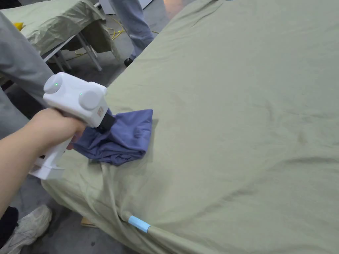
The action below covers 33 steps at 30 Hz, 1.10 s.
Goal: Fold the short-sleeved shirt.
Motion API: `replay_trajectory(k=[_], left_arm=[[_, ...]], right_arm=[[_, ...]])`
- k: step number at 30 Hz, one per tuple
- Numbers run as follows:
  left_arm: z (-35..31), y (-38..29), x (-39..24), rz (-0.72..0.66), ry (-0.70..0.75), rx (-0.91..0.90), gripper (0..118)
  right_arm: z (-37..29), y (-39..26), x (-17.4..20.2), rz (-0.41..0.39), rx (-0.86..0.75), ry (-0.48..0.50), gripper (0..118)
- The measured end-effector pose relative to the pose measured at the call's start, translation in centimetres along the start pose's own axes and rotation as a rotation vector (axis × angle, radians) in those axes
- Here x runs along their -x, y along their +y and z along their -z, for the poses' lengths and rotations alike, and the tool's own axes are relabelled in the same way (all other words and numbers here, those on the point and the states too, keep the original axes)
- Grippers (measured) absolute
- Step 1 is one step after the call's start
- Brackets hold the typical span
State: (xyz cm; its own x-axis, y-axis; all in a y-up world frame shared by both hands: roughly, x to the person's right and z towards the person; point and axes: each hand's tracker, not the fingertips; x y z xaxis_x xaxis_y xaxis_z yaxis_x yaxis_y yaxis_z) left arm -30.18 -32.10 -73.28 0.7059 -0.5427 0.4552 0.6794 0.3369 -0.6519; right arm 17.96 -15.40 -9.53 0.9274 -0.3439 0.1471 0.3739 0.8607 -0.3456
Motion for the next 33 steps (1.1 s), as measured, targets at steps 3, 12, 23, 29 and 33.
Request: replay_trajectory(k=[3, 12, 23, 29, 33], left_arm=[[-6.5, -1.7, -1.2, -0.056, -0.02, -0.263, 118], [-29.9, -12.2, -14.0, -0.415, -0.268, -0.96, 0], [-42.0, -14.5, -19.5, -0.428, -0.505, -1.128, 0], [-45.4, -18.9, -18.9, -0.44, -0.477, -1.176, 0], [-45.6, -22.0, -19.1, -0.457, -0.472, -1.156, 0]], right_arm=[[-1.3, 0.2, 1.0, -0.056, -0.041, -0.015, 4], [-6.1, -1.3, 2.7, -0.203, -0.141, -0.149, 4], [-11.5, -2.5, 5.5, -0.279, -0.373, -0.326, 4], [-15.7, -5.8, 5.4, -0.23, -0.41, -0.402, 4], [-17.1, -8.6, 5.8, -0.237, -0.396, -0.451, 4]])
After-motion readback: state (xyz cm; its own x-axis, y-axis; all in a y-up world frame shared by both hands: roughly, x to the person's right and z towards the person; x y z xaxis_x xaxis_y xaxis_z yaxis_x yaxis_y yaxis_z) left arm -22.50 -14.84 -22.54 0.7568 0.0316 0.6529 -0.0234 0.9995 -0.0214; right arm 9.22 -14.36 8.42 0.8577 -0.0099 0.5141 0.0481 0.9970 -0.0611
